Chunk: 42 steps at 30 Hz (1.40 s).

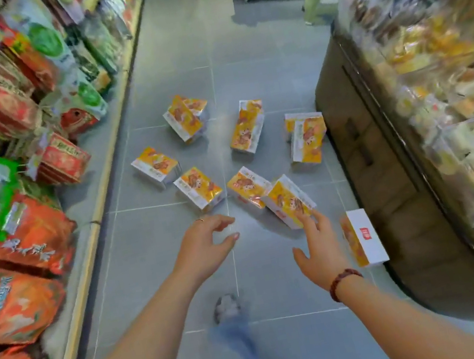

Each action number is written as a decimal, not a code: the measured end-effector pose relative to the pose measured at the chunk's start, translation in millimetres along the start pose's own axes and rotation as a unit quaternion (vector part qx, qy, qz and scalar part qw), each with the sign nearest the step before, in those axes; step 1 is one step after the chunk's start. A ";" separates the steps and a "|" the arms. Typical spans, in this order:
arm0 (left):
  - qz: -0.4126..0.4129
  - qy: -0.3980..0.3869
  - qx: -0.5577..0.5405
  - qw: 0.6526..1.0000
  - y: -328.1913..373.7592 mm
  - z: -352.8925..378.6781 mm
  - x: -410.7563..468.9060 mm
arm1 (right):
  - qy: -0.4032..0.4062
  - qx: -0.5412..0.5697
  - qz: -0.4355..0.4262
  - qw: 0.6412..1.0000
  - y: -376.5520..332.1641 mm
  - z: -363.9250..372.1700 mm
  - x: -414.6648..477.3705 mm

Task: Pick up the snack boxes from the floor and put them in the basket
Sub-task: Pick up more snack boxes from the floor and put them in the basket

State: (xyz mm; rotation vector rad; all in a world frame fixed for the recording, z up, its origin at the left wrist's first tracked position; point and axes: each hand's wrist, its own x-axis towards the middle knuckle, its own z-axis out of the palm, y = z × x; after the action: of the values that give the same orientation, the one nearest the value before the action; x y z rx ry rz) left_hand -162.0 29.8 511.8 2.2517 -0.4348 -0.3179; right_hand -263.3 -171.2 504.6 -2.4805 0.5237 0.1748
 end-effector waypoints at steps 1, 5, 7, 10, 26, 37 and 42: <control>0.000 -0.009 -0.002 1.000 -0.4 4.2 18.8 | 0.005 0.009 -0.003 1.000 2.9 -3.7 15.6; 0.012 -0.078 0.004 0.997 -5.2 21.5 100.2 | 0.027 0.024 0.026 0.999 14.3 -14.0 84.0; 0.028 -0.102 0.005 0.994 -1.7 29.0 148.5 | 0.036 0.029 0.052 0.998 19.6 -19.0 119.7; 0.035 -0.136 0.024 0.990 7.5 41.4 209.5 | 0.041 0.040 0.080 0.995 27.8 -25.1 160.1; -0.025 -0.226 0.100 0.969 -1.6 231.8 434.2 | -0.065 0.016 0.157 0.985 201.4 -19.6 356.7; 0.000 -0.286 0.170 0.943 -167.7 413.4 473.9 | -0.143 0.051 0.231 0.961 353.7 174.8 445.2; 0.029 -0.256 0.164 0.952 -237.2 464.8 480.9 | -0.147 0.148 0.315 0.926 395.6 266.7 455.3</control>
State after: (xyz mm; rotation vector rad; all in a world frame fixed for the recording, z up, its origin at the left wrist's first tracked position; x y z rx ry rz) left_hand 155.6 -331.9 -9.7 2.4571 -0.8758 -0.8625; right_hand -9.5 -462.4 -29.9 -1.8755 1.1078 0.6561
